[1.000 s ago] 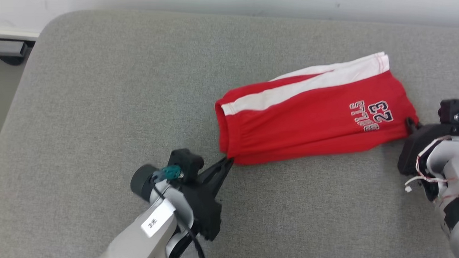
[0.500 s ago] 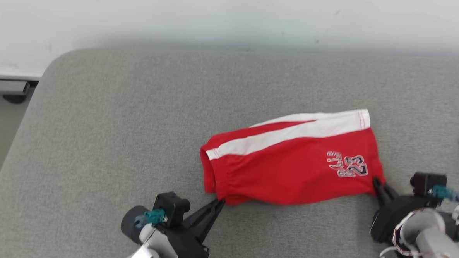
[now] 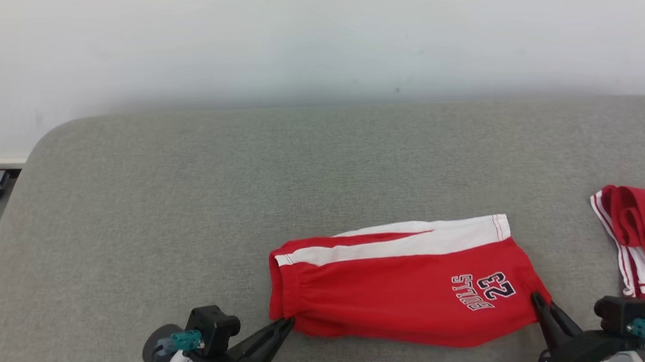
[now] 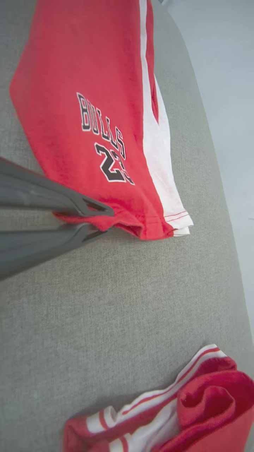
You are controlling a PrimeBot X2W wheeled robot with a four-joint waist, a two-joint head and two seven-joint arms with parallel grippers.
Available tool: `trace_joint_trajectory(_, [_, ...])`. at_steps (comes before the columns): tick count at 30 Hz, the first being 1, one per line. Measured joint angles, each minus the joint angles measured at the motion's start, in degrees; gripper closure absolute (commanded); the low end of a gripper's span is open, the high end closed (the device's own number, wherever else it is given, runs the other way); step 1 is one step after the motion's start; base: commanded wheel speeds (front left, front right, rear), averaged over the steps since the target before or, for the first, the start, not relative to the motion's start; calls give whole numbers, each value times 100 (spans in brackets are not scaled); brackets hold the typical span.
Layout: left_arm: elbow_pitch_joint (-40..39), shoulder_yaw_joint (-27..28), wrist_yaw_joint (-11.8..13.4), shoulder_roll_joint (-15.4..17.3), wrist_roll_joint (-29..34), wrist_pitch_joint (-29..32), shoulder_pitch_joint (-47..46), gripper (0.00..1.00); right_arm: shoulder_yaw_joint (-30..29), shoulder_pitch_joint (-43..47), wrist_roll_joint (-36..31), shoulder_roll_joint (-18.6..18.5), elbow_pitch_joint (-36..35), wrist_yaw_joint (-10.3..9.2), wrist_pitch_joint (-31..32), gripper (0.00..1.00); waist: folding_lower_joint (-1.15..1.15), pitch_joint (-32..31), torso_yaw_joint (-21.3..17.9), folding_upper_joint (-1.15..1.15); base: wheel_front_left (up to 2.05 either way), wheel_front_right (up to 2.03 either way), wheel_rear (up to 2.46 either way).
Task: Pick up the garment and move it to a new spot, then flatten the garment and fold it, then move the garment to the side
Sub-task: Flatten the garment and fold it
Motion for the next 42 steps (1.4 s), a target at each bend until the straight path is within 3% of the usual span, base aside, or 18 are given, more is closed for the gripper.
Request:
trace_joint_trajectory(14, [-581, -174, 216, 303, -154, 837, 86, 100, 62, 969, 112, -109, -1811, -334, 1204, 100, 1, 109, -217, 0, 0, 0, 0])
trace_joint_trajectory(15, [-599, -175, 242, 335, -155, 898, 105, 100, 67, 1014, 112, -111, -1901, -379, 1295, 91, 1, 123, -215, 0, 0, 0, 0])
trace_joint_trajectory(16, [-621, -186, 245, 368, -163, 984, 112, 100, 65, 1036, 112, -120, -1963, -428, 1380, 72, 1, 136, -212, 0, 0, 0, 0])
trace_joint_trajectory(17, [-642, -189, 296, 392, -169, 1047, 114, 85, 64, 1054, 110, -143, -2033, -468, 1469, 15, 1, 149, -208, 1, 0, 0, 0])
trace_joint_trajectory(18, [-654, -186, 347, 411, -182, 1093, 114, 71, 42, 1087, 108, -168, -2115, -528, 1546, 0, 1, 160, -202, 1, 0, 0, 0])
trace_joint_trajectory(19, [-662, -186, 389, 425, -183, 1152, 114, 10, 30, 1107, 90, -209, -2160, -599, 1623, 0, 1, 168, -195, 1, 0, 0, 0])
trace_joint_trajectory(20, [-666, -183, 428, 434, -187, 1205, 114, 0, 13, 1115, 46, -270, -2205, -655, 1700, 0, 1, 176, -186, 1, 0, 0, 0])
trace_joint_trajectory(23, [-671, -164, 589, 470, -188, 1357, 114, 0, -60, 1111, -76, -413, -2371, -813, 1881, 0, 1, 192, -160, 1, 0, 0, 0])
trace_joint_trajectory(27, [-688, -141, 719, 511, -187, 1513, 105, 0, -112, 1114, -212, -502, -2540, -882, 2104, 0, 1, 187, -110, 1, 0, 0, 0])
trace_joint_trajectory(32, [-761, 100, 1053, 604, -197, 1519, 105, 0, -244, 1082, -331, -544, -2872, -979, 2142, 0, 1, 119, -36, 1, 0, 0, 0])
trace_joint_trajectory(39, [-939, 894, 1350, 600, -271, 867, 119, 0, -403, 787, -333, -296, -3089, -1034, 1945, 0, 1, -78, 56, 1, 0, 0, 0])
trace_joint_trajectory(42, [-1039, 1326, 1351, 412, -382, 439, 258, 0, -472, 710, -425, -68, -3081, -1084, 1619, 0, 1, -230, 116, 1, 0, 0, 0])
